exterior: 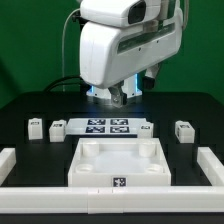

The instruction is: Assemble one leg

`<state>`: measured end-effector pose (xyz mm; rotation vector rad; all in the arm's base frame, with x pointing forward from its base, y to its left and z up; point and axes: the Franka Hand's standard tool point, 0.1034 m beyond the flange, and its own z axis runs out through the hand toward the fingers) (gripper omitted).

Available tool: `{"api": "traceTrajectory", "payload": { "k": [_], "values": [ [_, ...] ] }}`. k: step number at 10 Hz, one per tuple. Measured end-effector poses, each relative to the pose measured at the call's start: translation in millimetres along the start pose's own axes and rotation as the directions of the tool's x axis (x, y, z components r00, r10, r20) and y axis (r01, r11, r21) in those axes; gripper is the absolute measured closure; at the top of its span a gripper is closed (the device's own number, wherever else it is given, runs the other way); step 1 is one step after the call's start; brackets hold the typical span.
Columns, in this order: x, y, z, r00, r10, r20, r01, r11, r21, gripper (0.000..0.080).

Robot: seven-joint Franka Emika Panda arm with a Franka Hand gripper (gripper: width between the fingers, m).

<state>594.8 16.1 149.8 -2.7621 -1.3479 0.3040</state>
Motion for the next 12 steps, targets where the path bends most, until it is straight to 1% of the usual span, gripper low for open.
{"api": "traceTrajectory", "payload": {
  "k": [1,2,3,4,5,6,10,11,12],
  "values": [
    [-1.6,0.1,2.2,1.0,0.0,-0.003,0.0,1.0,-0.001,0.0149],
    [-12.5,-1.6,17.1,0.998,-0.042,-0.047,0.041,0.999,-0.031,0.0149],
    [-35.0,-13.0,41.1,0.996,-0.06,-0.066,0.058,0.998,-0.024,0.0149],
    [-48.5,-19.0,57.0,0.996,-0.069,-0.059,0.069,0.998,-0.001,0.0149],
    [-52.5,-17.3,63.3,0.992,-0.103,-0.068,0.103,0.995,-0.013,0.0149],
    [-58.3,-18.3,69.8,0.99,-0.121,-0.068,0.12,0.993,-0.008,0.0149],
    [-58.5,-18.2,70.0,0.989,-0.13,-0.07,0.129,0.992,-0.009,0.0149],
    [-62.9,-14.6,73.7,0.966,-0.234,-0.112,0.231,0.972,-0.041,0.0149],
    [-73.7,-18.0,83.8,0.934,-0.327,-0.142,0.317,0.944,-0.085,0.0149]
  ]
}}
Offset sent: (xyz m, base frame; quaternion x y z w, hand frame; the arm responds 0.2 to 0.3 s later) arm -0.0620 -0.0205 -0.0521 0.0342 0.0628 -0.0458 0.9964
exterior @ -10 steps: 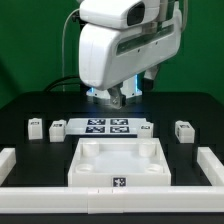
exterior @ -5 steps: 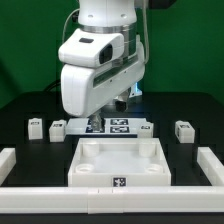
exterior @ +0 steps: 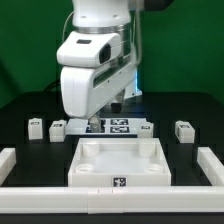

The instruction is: Assemble one leg

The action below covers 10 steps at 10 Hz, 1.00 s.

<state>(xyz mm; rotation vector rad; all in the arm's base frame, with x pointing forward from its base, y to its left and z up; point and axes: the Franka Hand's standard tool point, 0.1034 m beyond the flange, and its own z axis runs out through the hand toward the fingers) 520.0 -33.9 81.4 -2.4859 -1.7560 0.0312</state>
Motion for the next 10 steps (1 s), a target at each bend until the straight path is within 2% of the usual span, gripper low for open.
{"api": "traceTrajectory", "payload": {
  "k": [1,2,3,4,8,9,10],
  "values": [
    [-5.1,-9.1,9.7,0.996,-0.087,-0.003,0.087,0.996,-0.024,0.0149],
    [-1.6,-15.1,19.1,0.985,-0.172,0.005,0.171,0.982,-0.075,0.0149],
    [2.8,-21.7,26.8,0.978,-0.207,0.015,0.207,0.972,-0.106,0.0149],
    [0.9,-23.0,27.4,0.979,-0.205,0.016,0.206,0.974,-0.094,0.0149],
    [-0.8,-22.8,28.6,0.979,-0.202,0.016,0.203,0.975,-0.092,0.0149],
    [-1.6,-29.8,36.8,0.977,-0.212,0.017,0.213,0.973,-0.087,0.0149],
    [-1.4,-42.7,49.6,0.975,-0.221,0.017,0.222,0.972,-0.078,0.0149]
  ]
}}
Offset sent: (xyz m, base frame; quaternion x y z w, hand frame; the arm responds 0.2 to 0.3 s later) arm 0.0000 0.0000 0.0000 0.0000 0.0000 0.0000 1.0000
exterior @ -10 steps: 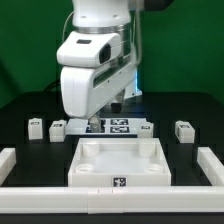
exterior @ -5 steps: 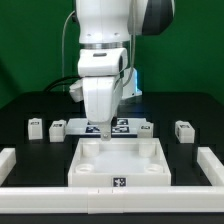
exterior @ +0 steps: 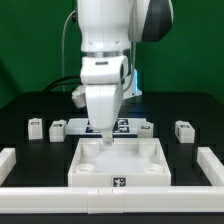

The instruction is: Assemble one leg

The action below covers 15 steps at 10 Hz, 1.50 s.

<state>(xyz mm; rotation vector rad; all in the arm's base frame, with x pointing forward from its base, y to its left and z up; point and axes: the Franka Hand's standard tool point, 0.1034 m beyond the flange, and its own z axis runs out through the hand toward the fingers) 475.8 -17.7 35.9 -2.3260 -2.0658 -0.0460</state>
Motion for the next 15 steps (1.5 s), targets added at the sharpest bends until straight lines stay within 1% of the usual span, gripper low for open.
{"api": "traceTrajectory", "payload": {
  "k": [1,2,3,4,5,6,7,9,10,11,12,15],
  "values": [
    [3.4,-8.8,9.1,1.0,-0.01,0.001,0.01,1.0,0.022,0.0149],
    [4.8,-13.9,18.1,1.0,-0.012,-0.002,0.012,0.999,0.037,0.0149],
    [4.9,-16.2,23.7,1.0,-0.012,-0.004,0.012,0.999,0.04,0.0149],
    [4.9,-16.9,27.8,1.0,-0.012,-0.005,0.012,0.999,0.036,0.0149],
    [3.1,-17.4,29.1,1.0,-0.007,-0.006,0.007,0.999,0.038,0.0149],
    [2.9,-17.2,28.9,1.0,-0.006,-0.006,0.006,0.999,0.037,0.0272],
    [2.9,-17.2,28.9,1.0,-0.006,-0.006,0.006,0.999,0.037,0.0272],
    [2.6,-17.3,28.9,1.0,-0.006,-0.005,0.006,0.999,0.037,0.0548],
    [2.5,-17.3,29.0,1.0,-0.005,-0.005,0.006,0.999,0.038,0.0721],
    [2.4,-16.5,28.5,1.0,-0.004,-0.005,0.004,0.999,0.035,0.0721],
    [2.0,-16.3,28.5,1.0,-0.003,-0.005,0.004,0.999,0.035,0.0741],
    [1.9,-16.3,28.4,1.0,-0.003,-0.005,0.003,0.999,0.035,0.0741]
  ]
}}
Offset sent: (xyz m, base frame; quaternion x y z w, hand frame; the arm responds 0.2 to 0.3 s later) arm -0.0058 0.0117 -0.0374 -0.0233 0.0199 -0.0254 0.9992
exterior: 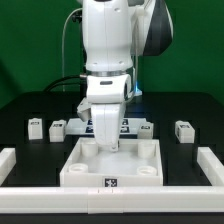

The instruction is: Assemble one leg

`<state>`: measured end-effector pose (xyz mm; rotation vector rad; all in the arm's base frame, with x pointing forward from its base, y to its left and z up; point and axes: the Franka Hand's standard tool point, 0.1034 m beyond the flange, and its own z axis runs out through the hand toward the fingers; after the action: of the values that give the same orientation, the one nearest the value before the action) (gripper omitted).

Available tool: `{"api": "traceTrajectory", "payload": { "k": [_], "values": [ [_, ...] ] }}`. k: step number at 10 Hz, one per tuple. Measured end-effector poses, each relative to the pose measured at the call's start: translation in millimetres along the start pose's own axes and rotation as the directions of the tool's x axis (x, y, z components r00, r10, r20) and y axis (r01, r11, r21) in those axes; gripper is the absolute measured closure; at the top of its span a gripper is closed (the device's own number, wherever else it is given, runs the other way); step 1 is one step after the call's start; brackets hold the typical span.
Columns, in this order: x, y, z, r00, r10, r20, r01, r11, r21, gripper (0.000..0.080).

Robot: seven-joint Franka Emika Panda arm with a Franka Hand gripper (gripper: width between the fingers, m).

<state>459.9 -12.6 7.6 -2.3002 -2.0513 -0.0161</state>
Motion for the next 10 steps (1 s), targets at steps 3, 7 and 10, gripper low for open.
{"api": "traceTrajectory", "payload": {
  "k": [3,7,10],
  "values": [
    [0.0,0.0,0.0,1.0,0.0,0.0,0.0,1.0,0.0,0.0741],
    [24.3,6.7,0.6,0.999,-0.053,0.005,0.053,0.999,0.002,0.0741],
    [56.5,15.2,2.4,0.995,-0.1,-0.009,0.1,0.995,-0.006,0.0741]
  ]
}}
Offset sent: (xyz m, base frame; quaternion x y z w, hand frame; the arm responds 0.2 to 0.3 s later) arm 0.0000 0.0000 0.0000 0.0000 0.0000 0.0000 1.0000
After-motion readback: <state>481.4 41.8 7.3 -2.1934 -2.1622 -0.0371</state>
